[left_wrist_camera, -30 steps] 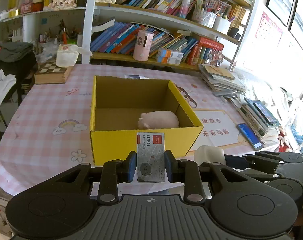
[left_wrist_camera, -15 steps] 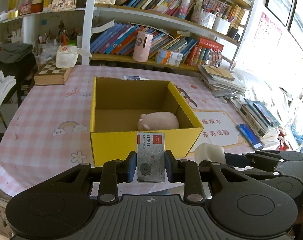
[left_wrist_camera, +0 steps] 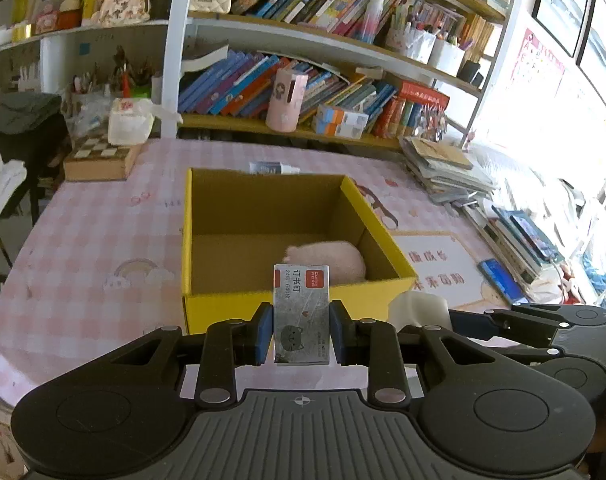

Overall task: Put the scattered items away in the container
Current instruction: 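Lower the boxed item into the box and open the left tool while the right tool lowers the block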

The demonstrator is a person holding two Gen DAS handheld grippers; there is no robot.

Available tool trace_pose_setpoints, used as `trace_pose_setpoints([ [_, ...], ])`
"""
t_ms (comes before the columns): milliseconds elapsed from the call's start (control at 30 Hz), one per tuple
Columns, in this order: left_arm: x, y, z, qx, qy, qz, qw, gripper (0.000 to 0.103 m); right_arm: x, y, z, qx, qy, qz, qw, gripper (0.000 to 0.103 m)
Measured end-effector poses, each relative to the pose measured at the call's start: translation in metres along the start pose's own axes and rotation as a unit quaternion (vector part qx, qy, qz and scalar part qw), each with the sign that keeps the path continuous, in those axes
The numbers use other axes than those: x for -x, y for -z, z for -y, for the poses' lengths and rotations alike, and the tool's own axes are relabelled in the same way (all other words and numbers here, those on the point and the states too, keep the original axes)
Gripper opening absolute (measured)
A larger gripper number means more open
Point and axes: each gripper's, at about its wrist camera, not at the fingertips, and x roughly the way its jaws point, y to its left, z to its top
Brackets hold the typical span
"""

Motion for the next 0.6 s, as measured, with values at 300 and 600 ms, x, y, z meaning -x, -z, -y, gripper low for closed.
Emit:
trace_pose_setpoints([
  [300,-0.020,-0.034,-0.009,-0.001,-0.010,0.021,0.9997,0.028,-0.025,-0.037,0.010,0.009,0.000,0.013,1.000,0.031],
  [600,-0.062,-0.070,-0.021,0.000,-0.016,0.017,0.9997,0.028,-0.067,-0.080,0.017,0.046,-0.013,0.004,0.999,0.031],
])
